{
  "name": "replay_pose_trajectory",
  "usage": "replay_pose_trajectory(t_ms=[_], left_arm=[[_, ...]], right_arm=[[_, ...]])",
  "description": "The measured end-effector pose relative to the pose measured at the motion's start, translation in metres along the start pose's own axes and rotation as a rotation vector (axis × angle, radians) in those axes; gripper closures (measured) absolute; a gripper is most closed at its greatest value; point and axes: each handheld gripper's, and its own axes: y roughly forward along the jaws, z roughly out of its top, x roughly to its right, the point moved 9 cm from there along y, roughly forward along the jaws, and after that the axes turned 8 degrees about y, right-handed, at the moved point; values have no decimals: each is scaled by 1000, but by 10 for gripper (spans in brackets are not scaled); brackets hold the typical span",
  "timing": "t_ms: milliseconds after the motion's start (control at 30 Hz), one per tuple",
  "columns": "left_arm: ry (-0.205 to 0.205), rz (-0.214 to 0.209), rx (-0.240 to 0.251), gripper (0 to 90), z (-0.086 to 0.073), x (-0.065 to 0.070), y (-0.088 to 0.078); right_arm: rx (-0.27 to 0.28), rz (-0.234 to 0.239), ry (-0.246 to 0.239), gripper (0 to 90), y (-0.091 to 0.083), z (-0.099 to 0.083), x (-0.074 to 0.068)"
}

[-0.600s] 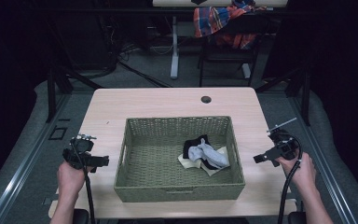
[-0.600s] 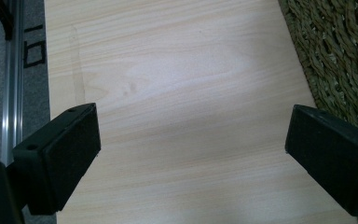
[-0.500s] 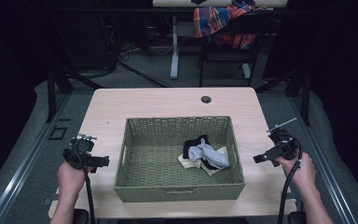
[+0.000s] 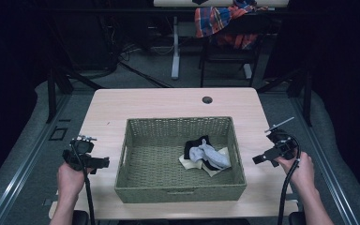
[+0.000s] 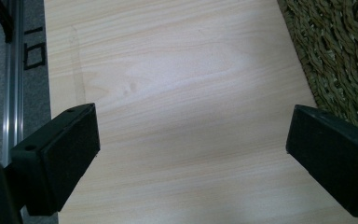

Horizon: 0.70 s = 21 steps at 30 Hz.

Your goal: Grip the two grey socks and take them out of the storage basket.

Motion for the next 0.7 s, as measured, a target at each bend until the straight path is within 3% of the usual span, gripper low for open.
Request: replay_pose_trajectory(t_ms=[100,133,167,233,300,400,533,567,700], left_arm=[[2,-5,-3,26,0,2,0],[4,-2,0,26,1,2,0],[3,-2,0,25,1,2,0],[1,-4,-2,24,0,1,0],[2,-2,-2,24,0,1,0],[2,-4,0,24,0,1,0],[4,-5,1,23,0,1,0],[4,-4,2,23,0,1,0],[-1,-5,3,23,0,1,0]], right_arm=[[17,3,10,0,0,1,-2],[-7,-3,-22,0,-4,0,0],[38,4,8,0,-2,2,-2],[10,-5,-19,0,-7,3,-1],[16,-13,-23,0,-8,4,0],[47,-5,-5,0,-10,8,-3],[49,-4,-5,0,-13,9,-6],[32,-2,-27,0,-15,9,-6],[58,6,-37,0,-26,16,-15]])
